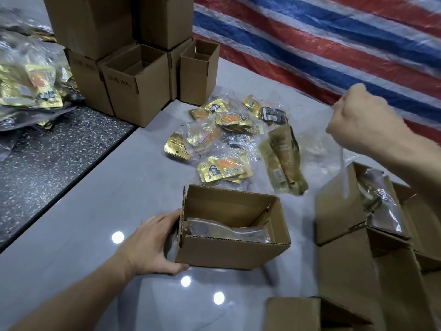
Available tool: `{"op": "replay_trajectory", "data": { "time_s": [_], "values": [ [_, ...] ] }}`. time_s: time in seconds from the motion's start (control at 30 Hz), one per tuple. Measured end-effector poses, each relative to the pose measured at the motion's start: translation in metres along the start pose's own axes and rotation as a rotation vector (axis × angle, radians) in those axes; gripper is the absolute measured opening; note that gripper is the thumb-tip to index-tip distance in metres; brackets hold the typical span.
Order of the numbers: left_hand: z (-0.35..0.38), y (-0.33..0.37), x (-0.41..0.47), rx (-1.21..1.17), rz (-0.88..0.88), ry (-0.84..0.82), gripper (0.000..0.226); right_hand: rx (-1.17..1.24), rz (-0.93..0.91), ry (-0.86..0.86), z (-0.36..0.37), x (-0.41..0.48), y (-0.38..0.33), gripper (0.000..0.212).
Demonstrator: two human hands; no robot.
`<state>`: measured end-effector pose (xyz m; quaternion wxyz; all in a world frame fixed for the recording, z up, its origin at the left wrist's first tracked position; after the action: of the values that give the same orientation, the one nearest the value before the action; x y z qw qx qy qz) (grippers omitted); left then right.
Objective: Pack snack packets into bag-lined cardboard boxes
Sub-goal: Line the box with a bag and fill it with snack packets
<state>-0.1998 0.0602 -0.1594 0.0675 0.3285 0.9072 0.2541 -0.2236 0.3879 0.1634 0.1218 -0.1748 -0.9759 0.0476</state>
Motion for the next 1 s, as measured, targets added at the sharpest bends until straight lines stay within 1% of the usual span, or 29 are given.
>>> {"op": "replay_trajectory", "data": {
  "time_s": [0.1,0.2,0.27,0.33,0.37,0.4,0.5,0.53,0.6,0.63,0.67,0.73,0.8,0.9,1.0],
  "values": [
    [0.000,0.000,0.000,0.002,0.013,0.011,0.094,0.136,-0.069,0.107,-0.008,0.002,-0.003,0.017],
    [0.000,0.000,0.000,0.004,0.023,0.017,0.091,0.323,-0.238,0.302,-0.016,0.001,-0.005,0.018],
    [0.000,-0.001,0.000,0.004,0.025,0.016,0.090,0.404,-0.339,0.420,-0.023,-0.003,-0.011,0.020],
    [0.001,-0.002,0.000,0.003,0.023,0.014,0.091,0.486,-0.390,0.459,-0.031,-0.003,-0.016,0.018],
    [0.002,-0.003,0.000,0.001,0.019,0.014,0.092,0.515,-0.392,0.444,-0.034,-0.002,-0.018,0.017],
    [0.002,-0.003,0.000,-0.001,0.015,0.014,0.093,0.523,-0.386,0.406,-0.037,-0.002,-0.020,0.018],
    [0.002,-0.002,0.001,-0.004,0.013,0.014,0.092,0.576,-0.387,0.278,-0.047,-0.007,-0.031,0.038],
    [0.002,-0.002,0.001,-0.005,0.013,0.014,0.092,0.621,-0.395,0.208,-0.050,-0.011,-0.037,0.042],
    [0.002,-0.003,0.001,-0.002,0.010,0.007,0.093,0.741,-0.403,0.003,-0.056,-0.020,-0.046,0.050],
    [0.003,-0.003,0.001,-0.001,0.007,0.004,0.093,0.770,-0.421,-0.102,-0.060,-0.023,-0.049,0.051],
    [0.003,-0.004,0.000,-0.001,0.004,0.004,0.094,0.751,-0.444,-0.190,-0.064,-0.026,-0.051,0.045],
    [0.002,-0.003,0.001,0.000,0.001,0.003,0.095,0.636,-0.474,-0.347,-0.070,-0.030,-0.052,0.034],
    [0.002,-0.002,0.001,0.001,0.004,-0.004,0.095,0.591,-0.491,-0.488,-0.072,-0.032,-0.050,0.028],
    [0.001,-0.001,0.001,-0.009,0.001,0.009,0.094,0.618,-0.557,-0.545,-0.070,-0.034,-0.050,0.037],
    [0.000,0.000,0.001,-0.009,0.008,0.012,0.089,0.713,-0.579,-0.559,-0.070,-0.038,-0.054,0.035]
  ]
}}
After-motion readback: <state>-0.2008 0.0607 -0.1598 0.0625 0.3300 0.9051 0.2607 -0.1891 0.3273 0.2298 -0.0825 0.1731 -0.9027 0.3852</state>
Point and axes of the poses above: each hand's wrist, its own x-axis towards the middle knuckle, its own z-axis out of the palm, y = z × x, the point moved 2 cm from there along x, towards the middle knuckle, and after that the axes turned 8 degrees about x, right-handed, at the moved point
